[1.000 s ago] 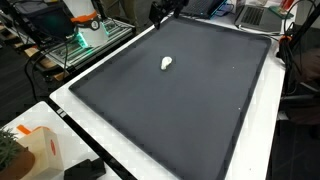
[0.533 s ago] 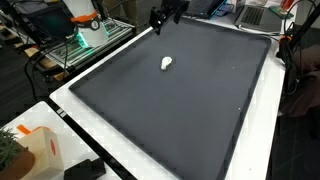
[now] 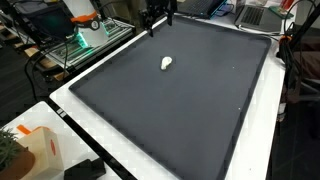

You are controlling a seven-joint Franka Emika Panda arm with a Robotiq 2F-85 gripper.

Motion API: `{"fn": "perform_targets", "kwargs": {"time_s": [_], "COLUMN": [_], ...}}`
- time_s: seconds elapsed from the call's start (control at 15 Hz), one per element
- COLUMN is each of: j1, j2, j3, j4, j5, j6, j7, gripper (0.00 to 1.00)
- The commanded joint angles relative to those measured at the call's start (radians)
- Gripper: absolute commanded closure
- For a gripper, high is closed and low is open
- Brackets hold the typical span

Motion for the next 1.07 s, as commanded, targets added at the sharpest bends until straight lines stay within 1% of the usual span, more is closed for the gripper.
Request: {"fn": "perform_targets", "kwargs": {"time_s": [0.0, 0.13, 0.4, 0.47, 0.67, 0.8, 0.87, 0.93, 1.0], "j1": [0.007, 0.007, 0.007, 0.008, 0.016, 0.032, 0.049, 0.071, 0.038], "j2": [-0.039, -0.084, -0.091, -0.111, -0.21, -0.303, -0.368, -0.414, -0.264], "j3": [-0.006, -0.006, -0.006, -0.003, -0.002, -0.005, -0.009, -0.019, -0.005], "j4": [-0.031, -0.063, -0.068, -0.086, -0.164, -0.212, -0.236, -0.246, -0.168], "j5": [0.007, 0.013, 0.015, 0.007, 0.011, 0.034, 0.061, 0.097, 0.041], "j6": [0.007, 0.011, 0.013, 0.014, -0.023, -0.099, -0.139, -0.118, -0.104], "j7": [0.001, 0.002, 0.002, 0.0, -0.022, -0.052, -0.081, -0.143, -0.074], "gripper": [0.0, 0.0, 0.0, 0.0, 0.0, 0.0, 0.0, 0.0, 0.0]}}
